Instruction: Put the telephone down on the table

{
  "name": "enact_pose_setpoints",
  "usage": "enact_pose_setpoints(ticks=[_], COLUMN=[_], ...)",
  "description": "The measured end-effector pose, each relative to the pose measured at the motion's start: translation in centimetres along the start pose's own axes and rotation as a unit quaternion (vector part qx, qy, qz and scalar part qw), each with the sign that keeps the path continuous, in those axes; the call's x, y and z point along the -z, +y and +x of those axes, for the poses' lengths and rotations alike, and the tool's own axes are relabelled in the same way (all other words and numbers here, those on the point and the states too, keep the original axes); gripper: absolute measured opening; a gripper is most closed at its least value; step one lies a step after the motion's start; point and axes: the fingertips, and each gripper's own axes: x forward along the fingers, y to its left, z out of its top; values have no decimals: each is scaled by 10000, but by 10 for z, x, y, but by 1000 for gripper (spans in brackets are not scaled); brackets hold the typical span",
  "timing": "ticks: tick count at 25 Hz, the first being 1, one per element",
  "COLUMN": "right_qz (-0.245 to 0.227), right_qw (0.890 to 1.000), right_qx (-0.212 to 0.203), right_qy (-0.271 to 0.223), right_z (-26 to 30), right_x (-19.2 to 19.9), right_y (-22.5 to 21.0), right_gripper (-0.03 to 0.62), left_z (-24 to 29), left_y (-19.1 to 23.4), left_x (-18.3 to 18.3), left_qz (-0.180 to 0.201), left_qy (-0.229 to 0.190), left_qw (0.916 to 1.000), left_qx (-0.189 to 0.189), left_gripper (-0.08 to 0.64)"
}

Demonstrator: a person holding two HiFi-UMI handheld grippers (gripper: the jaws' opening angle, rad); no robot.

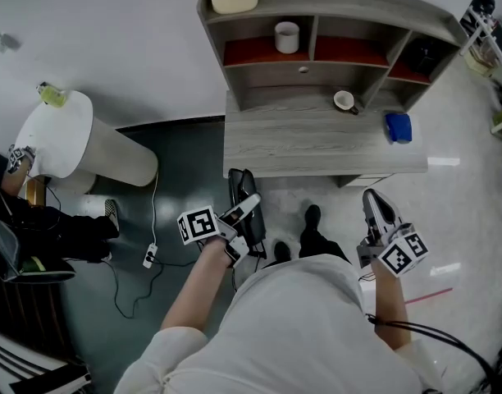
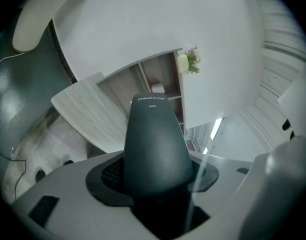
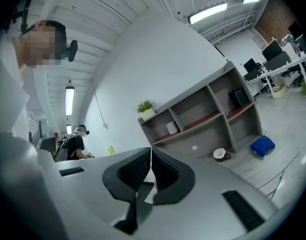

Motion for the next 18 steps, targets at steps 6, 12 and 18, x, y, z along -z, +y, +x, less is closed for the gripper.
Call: enact_pose_setpoints(ticks=[6,12,18], right_qz=[17,47,41], right_qw=[9994,9977,9951], right_qx=[-244,-515,-741], right_qy=[228,432,656], right_z=[34,77,110], right_x=[-5,-18,-42], right_y=[-23,-59,-101], right_gripper=[18,18,18], left_z=[32,82,127], left_y=[-2,6,23], left_x=[-9,-23,-54], left_qz=[187,208,313], left_qy=[7,-13,-183], left_qw=[9996,9986,9952], left_qx=[-224,-485,-906], left_gripper=[287,287,287])
